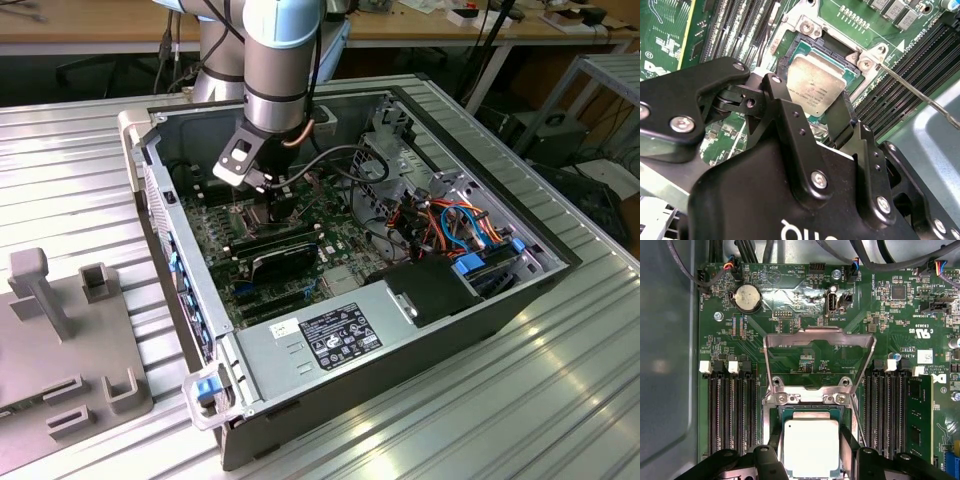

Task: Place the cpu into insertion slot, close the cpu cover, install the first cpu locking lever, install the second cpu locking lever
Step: 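Place the cpu into insertion slot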

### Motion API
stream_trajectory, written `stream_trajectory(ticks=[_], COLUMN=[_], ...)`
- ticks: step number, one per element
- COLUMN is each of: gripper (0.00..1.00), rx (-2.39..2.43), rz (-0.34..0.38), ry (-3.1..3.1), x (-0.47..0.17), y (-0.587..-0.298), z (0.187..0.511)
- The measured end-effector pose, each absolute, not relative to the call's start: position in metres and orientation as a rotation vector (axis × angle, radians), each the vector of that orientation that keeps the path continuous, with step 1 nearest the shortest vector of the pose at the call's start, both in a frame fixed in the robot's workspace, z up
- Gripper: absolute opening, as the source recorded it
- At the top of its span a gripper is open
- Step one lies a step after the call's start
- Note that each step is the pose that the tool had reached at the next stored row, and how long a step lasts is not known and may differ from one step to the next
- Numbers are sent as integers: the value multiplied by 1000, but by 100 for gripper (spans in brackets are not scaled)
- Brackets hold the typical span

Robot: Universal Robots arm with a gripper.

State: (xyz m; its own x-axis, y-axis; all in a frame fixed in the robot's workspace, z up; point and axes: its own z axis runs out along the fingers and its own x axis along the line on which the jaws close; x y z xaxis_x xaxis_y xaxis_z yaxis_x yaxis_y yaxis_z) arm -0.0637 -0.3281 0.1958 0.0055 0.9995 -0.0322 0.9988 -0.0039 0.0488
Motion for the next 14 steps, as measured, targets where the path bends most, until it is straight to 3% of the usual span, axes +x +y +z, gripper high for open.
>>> stream_trajectory(ticks=[8,9,14], gripper=[56,68,68], rx=[2184,2184,2184], rz=[23,20,19], ry=[2174,2175,2174], x=[-63,-63,-64], y=[-328,-328,-328], z=[195,196,196])
